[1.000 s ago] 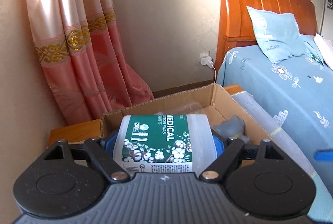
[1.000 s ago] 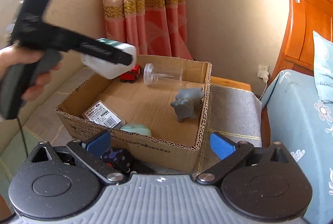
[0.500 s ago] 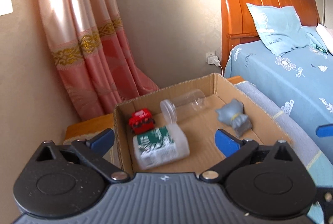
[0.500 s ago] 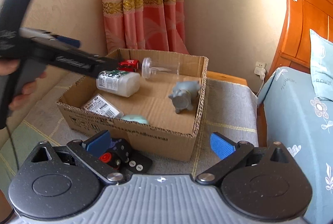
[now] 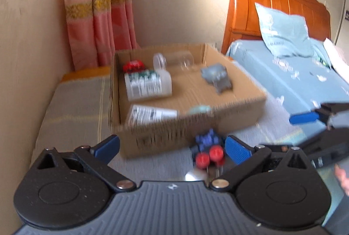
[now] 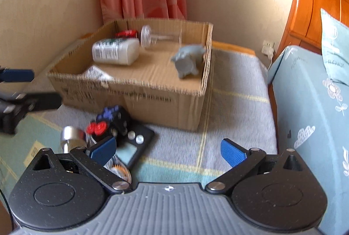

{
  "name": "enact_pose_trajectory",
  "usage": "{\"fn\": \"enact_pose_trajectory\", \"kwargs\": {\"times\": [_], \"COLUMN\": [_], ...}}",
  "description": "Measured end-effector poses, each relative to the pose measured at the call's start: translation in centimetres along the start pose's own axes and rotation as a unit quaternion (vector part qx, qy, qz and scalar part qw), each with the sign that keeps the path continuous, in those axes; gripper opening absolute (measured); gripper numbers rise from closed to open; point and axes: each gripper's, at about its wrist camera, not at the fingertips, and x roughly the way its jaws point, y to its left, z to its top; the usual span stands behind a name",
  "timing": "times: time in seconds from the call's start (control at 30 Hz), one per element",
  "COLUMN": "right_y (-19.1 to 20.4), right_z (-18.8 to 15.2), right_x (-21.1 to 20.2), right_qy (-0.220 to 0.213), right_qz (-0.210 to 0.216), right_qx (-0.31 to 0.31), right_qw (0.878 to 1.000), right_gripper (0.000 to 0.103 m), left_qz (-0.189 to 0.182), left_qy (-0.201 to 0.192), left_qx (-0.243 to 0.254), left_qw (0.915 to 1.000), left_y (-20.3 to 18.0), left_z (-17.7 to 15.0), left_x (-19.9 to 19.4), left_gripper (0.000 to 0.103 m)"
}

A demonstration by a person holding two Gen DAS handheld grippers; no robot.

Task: Organize rigid objects
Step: 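Move the left gripper toward the gold capsule jar while the right gripper moves toward the correction tape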

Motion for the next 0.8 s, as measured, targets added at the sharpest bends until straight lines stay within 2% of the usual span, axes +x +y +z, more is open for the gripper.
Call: {"fn": "enact_pose_trajectory", "kwargs": {"times": [0.1, 0.17, 0.37, 0.5, 0.8], "right_y": [0.0, -0.1, -0.3, -0.3, -0.1], "right_z": [-0.6, -0.8, -1.0, -1.0, -1.1], "right_x": [0.2, 0.4, 0.2, -0.1, -0.4], "right_qy": [0.007, 0.012, 0.012, 0.009, 0.011], "right_qz": [-0.007, -0.007, -0.013, -0.014, -0.016], "right_qx": [-0.005, -0.004, 0.001, 0.000, -0.006], "right_qw": [1.000, 1.000, 1.000, 1.000, 1.000], "right_gripper": [0.103, 0.103, 0.103, 0.103, 0.103], "left_qz": [-0.004, -0.027, -0.087, -0.059, -0.063], "left_qy": [0.014, 0.030, 0.066, 0.075, 0.070], "left_qx": [0.028, 0.062, 0.145, 0.163, 0.186], "left_qw": [0.9995, 0.9973, 0.9833, 0.9821, 0.9780], "left_y": [-0.8, -1.4, -4.1, -4.8, -5.0], "left_z": [-1.6, -2.6, -5.1, -5.5, -4.6], "left_x": [-0.6, -0.8, -0.5, 0.8, 2.8], "left_gripper": [0.102, 0.102, 0.102, 0.102, 0.102]}}
